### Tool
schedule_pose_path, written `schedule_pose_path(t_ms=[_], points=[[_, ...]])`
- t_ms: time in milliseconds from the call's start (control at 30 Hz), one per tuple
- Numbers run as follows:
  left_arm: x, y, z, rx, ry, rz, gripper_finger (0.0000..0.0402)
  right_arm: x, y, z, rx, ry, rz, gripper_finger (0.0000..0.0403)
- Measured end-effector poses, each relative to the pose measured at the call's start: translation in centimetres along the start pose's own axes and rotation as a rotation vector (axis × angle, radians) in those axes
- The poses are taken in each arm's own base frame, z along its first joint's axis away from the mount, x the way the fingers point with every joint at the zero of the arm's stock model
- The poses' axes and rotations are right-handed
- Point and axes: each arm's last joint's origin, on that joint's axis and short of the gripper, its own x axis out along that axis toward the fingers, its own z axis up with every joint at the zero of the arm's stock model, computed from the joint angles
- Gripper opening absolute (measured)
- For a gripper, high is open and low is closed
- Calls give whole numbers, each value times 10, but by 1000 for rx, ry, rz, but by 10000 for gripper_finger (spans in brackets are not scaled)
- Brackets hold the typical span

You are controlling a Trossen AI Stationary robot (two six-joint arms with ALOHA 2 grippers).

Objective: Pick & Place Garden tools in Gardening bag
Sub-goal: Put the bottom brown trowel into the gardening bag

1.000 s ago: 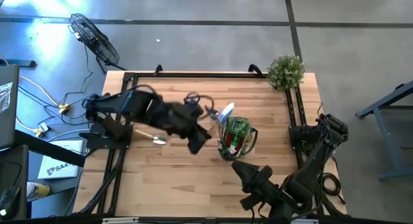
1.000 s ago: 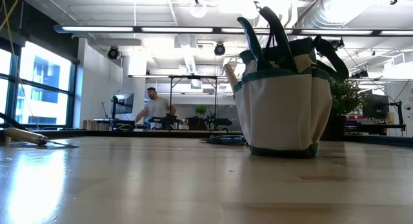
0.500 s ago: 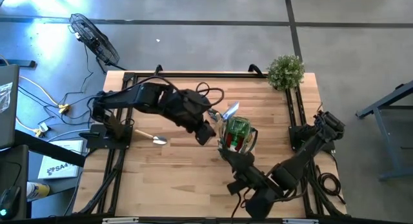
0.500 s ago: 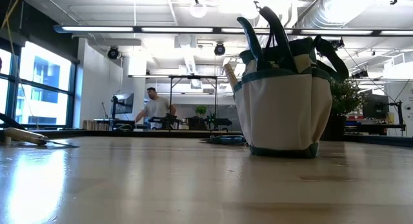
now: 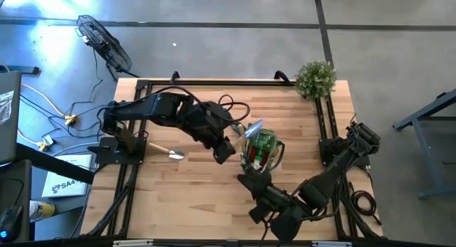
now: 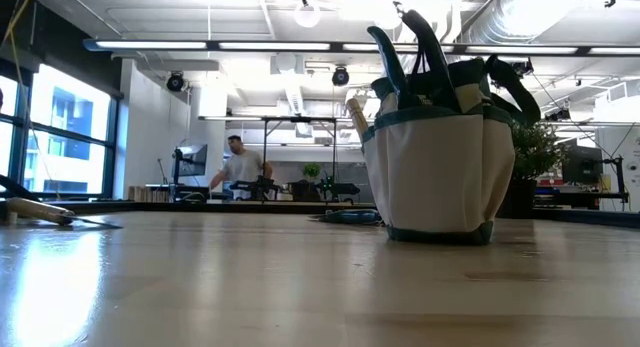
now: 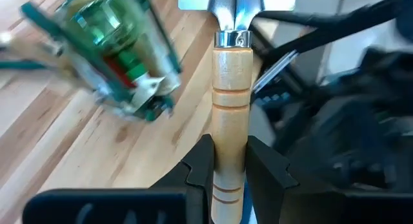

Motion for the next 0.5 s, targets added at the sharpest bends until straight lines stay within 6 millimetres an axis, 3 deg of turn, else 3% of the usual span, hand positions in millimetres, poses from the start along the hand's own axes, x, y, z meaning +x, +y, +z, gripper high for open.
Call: schedule_pose_path(t_ms=[167, 500], points=[[6, 3, -1, 17, 13, 40, 53, 4, -5, 0, -39, 34, -42, 85], [5, -2, 1, 22, 3, -18, 53, 17, 1, 0, -310, 30, -2, 171]])
